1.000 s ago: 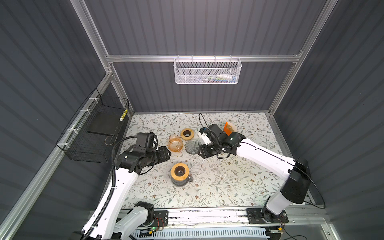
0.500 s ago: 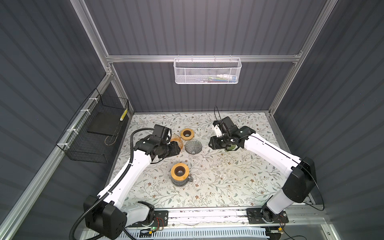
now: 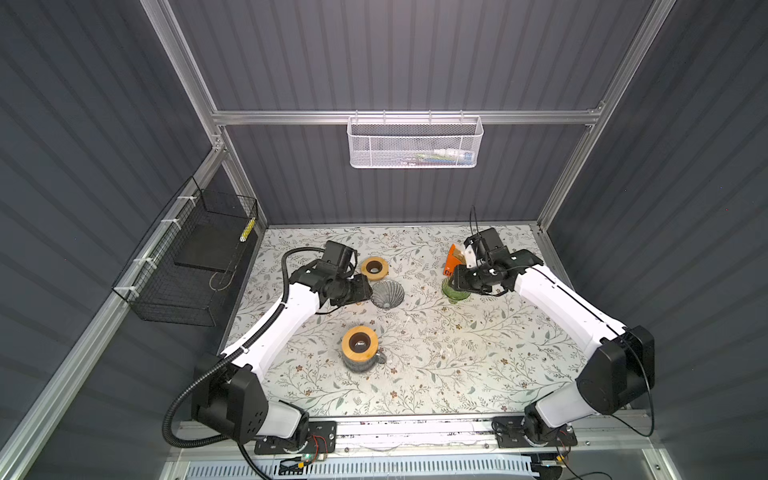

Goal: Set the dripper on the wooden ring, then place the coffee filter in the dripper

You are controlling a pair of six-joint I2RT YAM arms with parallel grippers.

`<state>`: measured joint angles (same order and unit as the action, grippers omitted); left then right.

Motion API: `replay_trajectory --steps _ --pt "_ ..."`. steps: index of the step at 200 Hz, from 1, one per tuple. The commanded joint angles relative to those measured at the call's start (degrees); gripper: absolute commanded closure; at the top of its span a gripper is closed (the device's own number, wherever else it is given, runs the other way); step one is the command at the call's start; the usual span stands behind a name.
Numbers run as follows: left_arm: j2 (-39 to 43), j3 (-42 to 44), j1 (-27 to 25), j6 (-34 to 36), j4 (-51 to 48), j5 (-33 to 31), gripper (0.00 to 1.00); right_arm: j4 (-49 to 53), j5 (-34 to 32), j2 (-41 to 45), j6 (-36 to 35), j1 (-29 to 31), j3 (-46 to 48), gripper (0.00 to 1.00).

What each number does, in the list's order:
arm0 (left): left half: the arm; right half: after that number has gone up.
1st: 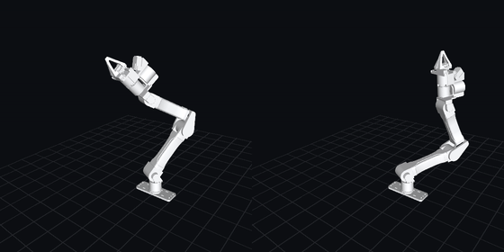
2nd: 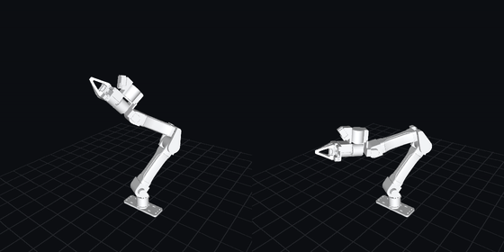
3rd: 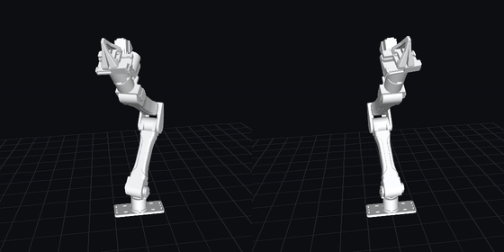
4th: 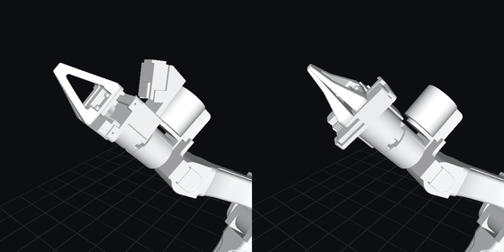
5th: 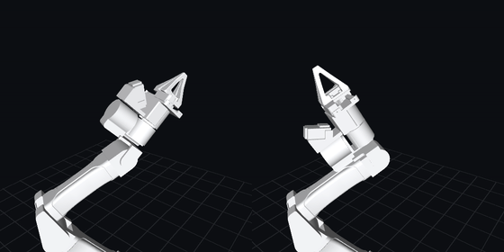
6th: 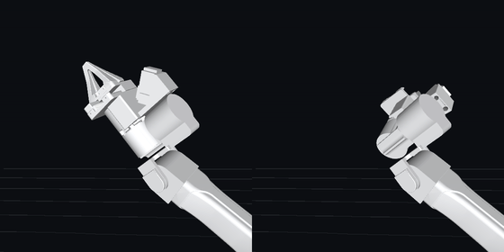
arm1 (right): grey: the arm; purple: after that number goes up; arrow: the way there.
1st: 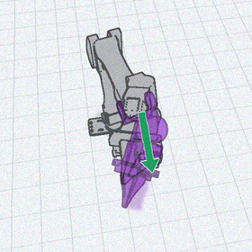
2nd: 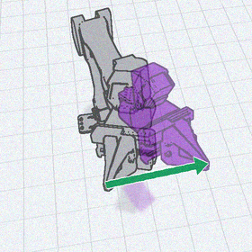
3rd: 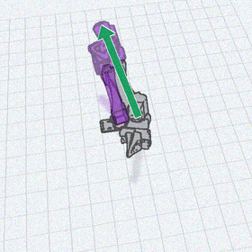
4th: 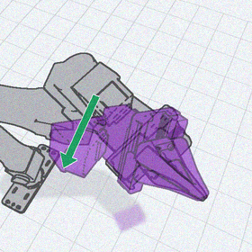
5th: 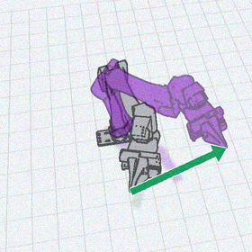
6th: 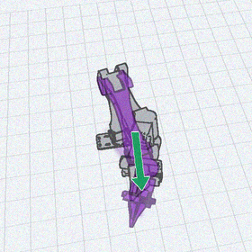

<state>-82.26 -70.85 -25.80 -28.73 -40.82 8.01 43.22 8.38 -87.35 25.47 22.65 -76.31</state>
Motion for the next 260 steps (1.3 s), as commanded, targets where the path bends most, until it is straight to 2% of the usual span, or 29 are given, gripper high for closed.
replay_trajectory --steps 1,109,260 --pt "-1.74 -3.00 -1.79 1.76 0.73 -0.64 0.44 0.74 1.10 1.74 1.43 -2.13 1.70 0.55" --pt "-7.60 -5.78 -7.48 0.97 2.91 -2.29 0.45 -2.01 1.91 3.60 3.12 -8.77 8.48 0.53" --pt "-4.93 -4.13 -8.04 -0.10 4.85 -3.18 0.45 -7.70 1.86 -7.27 4.32 -9.65 6.55 0.54"
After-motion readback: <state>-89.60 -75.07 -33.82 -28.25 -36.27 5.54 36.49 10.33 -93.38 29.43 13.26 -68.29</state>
